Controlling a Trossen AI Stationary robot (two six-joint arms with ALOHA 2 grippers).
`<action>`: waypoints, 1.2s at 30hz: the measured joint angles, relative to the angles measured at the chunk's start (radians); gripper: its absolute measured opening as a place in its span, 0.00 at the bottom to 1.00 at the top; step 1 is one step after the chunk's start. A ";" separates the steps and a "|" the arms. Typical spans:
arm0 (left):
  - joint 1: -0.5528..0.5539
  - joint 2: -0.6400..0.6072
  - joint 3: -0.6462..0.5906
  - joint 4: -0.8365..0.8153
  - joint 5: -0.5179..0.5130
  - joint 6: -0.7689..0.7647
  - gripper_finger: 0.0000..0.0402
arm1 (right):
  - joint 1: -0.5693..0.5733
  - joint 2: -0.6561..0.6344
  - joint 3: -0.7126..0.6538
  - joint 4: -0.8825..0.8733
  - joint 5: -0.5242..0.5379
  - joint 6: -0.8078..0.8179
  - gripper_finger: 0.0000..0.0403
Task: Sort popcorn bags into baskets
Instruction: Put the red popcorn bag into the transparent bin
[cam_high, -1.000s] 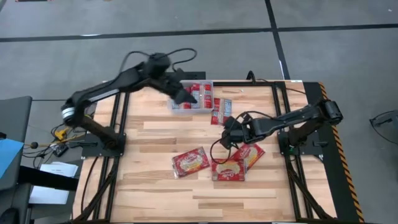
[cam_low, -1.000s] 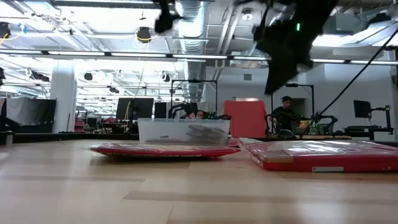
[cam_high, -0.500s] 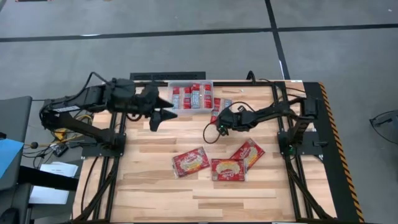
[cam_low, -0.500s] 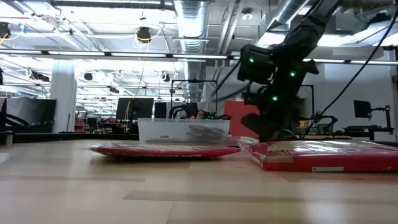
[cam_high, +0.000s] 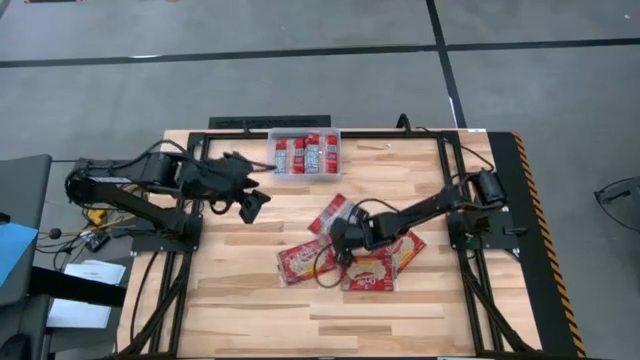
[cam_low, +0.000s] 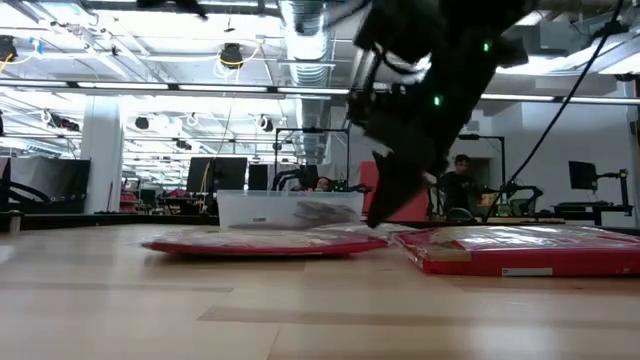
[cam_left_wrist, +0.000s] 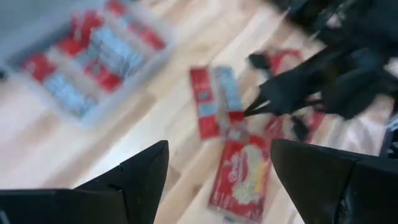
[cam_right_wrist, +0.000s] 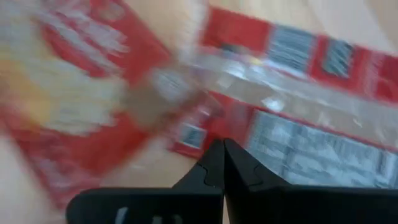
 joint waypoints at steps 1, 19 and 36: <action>0.000 -0.010 -0.052 0.032 0.012 -0.019 0.67 | 0.006 0.000 0.010 0.002 0.002 -0.004 0.03; 0.244 0.262 -0.850 1.251 0.217 -0.225 0.67 | -0.028 -0.062 -0.010 -0.010 0.111 0.136 0.03; 0.312 0.668 -0.676 1.478 0.443 -0.319 0.69 | -0.123 0.040 -0.005 -0.033 0.040 0.031 0.06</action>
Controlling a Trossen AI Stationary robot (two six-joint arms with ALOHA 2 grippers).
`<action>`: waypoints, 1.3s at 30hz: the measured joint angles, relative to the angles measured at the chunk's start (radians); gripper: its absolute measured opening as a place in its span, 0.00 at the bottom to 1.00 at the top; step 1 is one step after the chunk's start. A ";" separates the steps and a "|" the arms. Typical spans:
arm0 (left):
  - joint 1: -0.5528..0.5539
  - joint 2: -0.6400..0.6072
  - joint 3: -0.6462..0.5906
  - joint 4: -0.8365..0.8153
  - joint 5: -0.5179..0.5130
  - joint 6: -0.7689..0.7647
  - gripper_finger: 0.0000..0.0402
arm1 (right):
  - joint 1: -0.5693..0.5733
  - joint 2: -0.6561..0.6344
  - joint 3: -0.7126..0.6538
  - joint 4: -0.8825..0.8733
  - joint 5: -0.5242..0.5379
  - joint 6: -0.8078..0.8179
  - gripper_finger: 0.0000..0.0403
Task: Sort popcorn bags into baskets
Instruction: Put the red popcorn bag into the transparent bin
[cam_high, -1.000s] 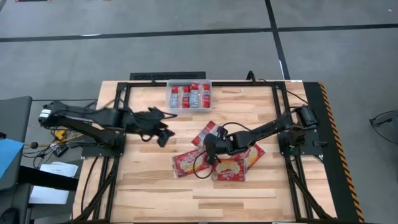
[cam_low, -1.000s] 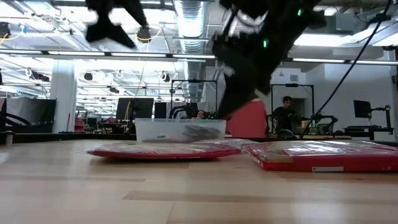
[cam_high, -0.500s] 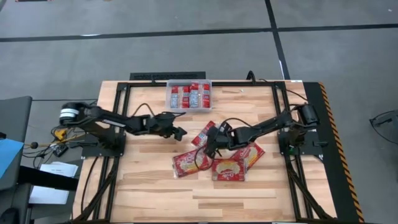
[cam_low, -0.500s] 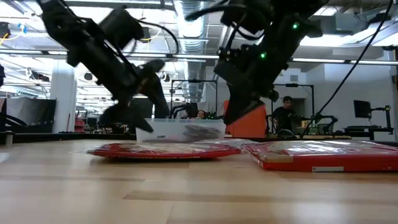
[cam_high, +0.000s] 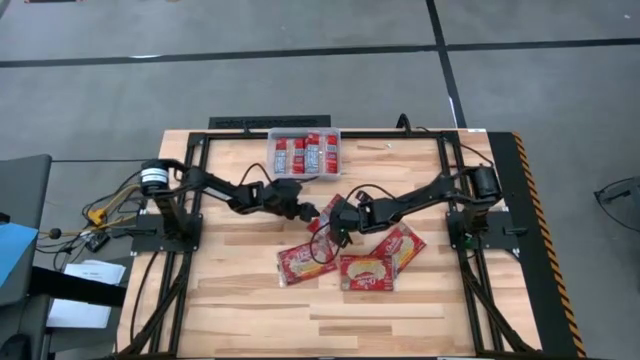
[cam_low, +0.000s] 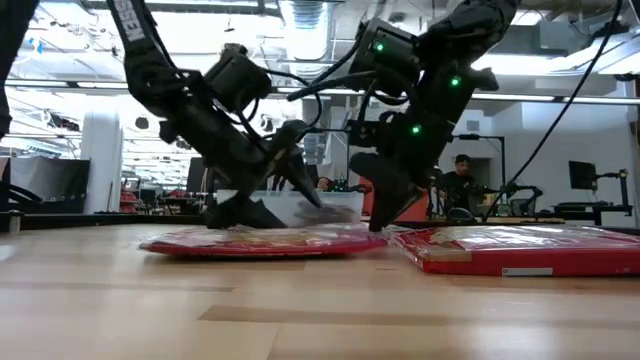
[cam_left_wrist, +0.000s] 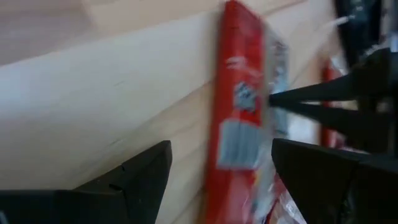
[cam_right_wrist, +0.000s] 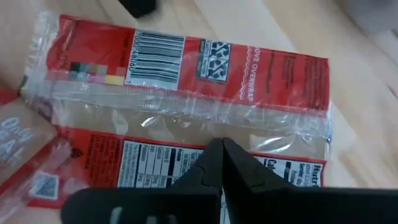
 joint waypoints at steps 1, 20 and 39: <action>0.005 0.009 0.001 0.015 0.016 0.000 0.70 | 0.006 0.011 0.001 0.025 0.002 -0.005 0.07; 0.015 0.035 0.008 0.033 0.106 0.007 0.57 | -0.051 0.053 -0.001 0.247 -0.100 -0.118 0.07; 0.039 -0.020 0.002 -0.002 0.125 -0.009 0.01 | -0.066 -0.152 -0.004 0.097 -0.033 -0.180 0.04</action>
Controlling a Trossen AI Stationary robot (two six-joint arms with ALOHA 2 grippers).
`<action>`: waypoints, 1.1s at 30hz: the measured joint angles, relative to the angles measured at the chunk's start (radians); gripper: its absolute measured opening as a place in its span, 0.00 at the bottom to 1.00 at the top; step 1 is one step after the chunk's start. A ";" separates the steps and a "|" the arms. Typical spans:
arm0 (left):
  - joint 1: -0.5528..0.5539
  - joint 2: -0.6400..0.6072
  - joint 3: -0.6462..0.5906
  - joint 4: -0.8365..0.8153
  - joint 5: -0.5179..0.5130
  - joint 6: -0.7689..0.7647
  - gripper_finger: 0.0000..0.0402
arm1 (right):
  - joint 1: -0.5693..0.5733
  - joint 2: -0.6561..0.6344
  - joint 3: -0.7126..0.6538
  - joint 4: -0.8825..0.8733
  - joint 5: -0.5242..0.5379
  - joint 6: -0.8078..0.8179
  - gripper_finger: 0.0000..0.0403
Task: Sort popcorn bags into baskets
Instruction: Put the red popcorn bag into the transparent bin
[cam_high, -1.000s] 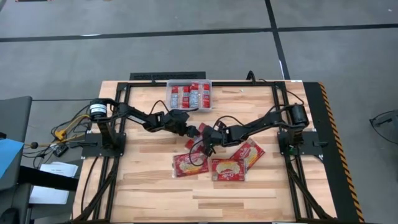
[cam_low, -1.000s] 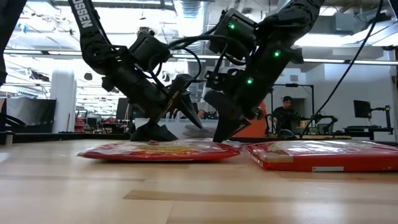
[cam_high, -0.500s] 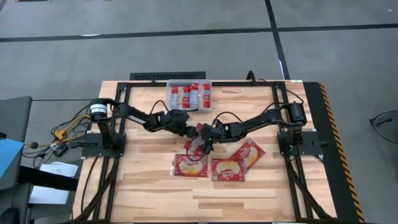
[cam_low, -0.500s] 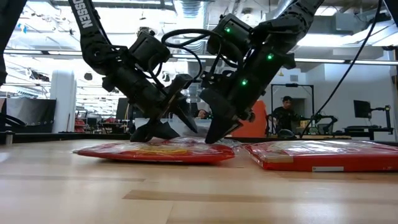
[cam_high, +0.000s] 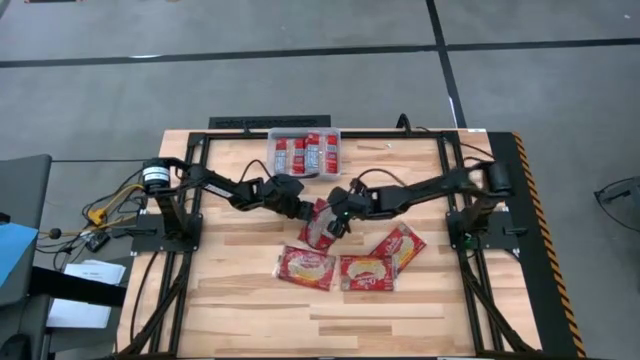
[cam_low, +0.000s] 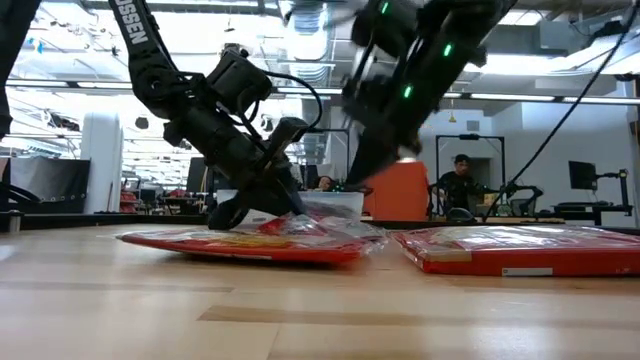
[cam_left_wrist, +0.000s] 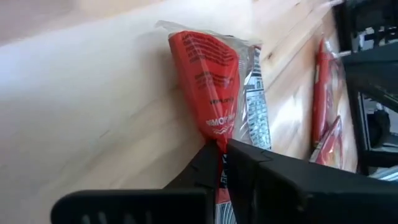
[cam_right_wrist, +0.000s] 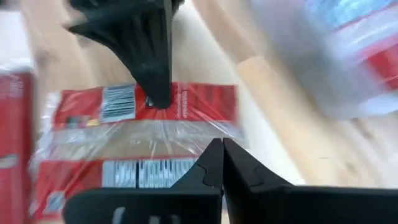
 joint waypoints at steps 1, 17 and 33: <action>0.002 -0.019 -0.004 -0.015 0.004 -0.007 0.00 | 0.001 -0.036 0.000 -0.032 0.007 -0.006 0.04; 0.186 -0.604 0.001 -0.320 -0.228 0.123 0.00 | 0.031 -0.444 0.003 -0.332 0.287 0.002 0.04; 0.621 -0.481 0.002 -0.417 -0.041 0.297 0.00 | 0.036 -0.321 0.002 -0.338 0.272 0.003 0.05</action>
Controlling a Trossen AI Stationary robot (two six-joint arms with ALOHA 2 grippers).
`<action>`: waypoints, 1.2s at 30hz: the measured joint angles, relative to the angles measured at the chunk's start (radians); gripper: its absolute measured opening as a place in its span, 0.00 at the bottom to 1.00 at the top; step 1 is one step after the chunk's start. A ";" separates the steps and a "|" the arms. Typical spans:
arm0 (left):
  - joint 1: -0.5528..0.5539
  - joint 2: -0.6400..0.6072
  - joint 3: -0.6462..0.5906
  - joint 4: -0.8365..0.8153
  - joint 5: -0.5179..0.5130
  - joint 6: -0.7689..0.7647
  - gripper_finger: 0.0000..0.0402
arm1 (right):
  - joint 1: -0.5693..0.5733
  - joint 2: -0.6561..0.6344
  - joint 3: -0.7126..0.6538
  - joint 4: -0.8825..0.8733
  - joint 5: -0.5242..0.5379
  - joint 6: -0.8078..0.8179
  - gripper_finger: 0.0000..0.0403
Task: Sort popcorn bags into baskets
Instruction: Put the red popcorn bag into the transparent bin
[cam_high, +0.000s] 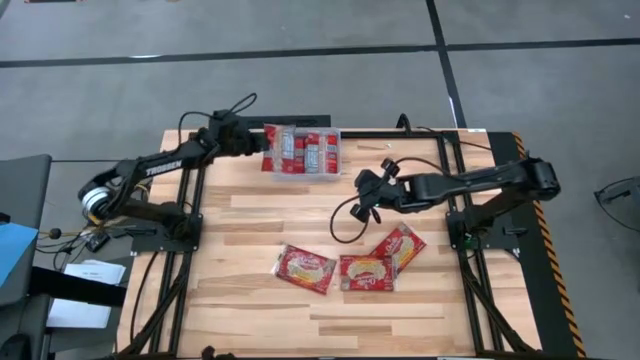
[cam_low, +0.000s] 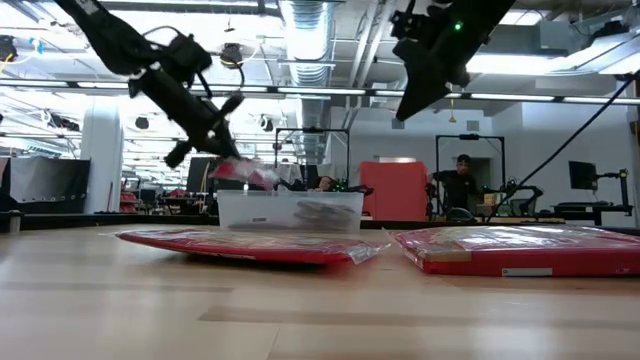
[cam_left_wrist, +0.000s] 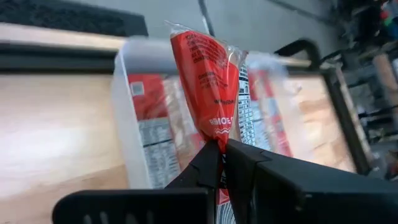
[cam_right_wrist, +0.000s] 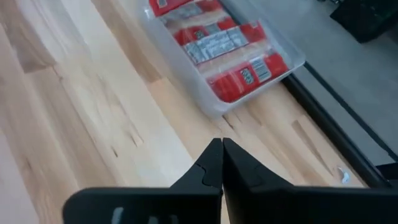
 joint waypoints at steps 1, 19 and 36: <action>-0.001 0.023 0.000 0.019 0.004 0.004 0.00 | 0.000 0.006 0.000 0.001 -0.009 0.000 0.04; -0.007 0.192 0.000 0.173 0.003 -0.030 0.00 | 0.003 0.020 0.000 -0.005 -0.033 -0.006 0.04; 0.013 0.191 0.023 0.178 0.111 -0.022 0.46 | 0.003 0.019 0.000 -0.006 -0.033 -0.019 0.09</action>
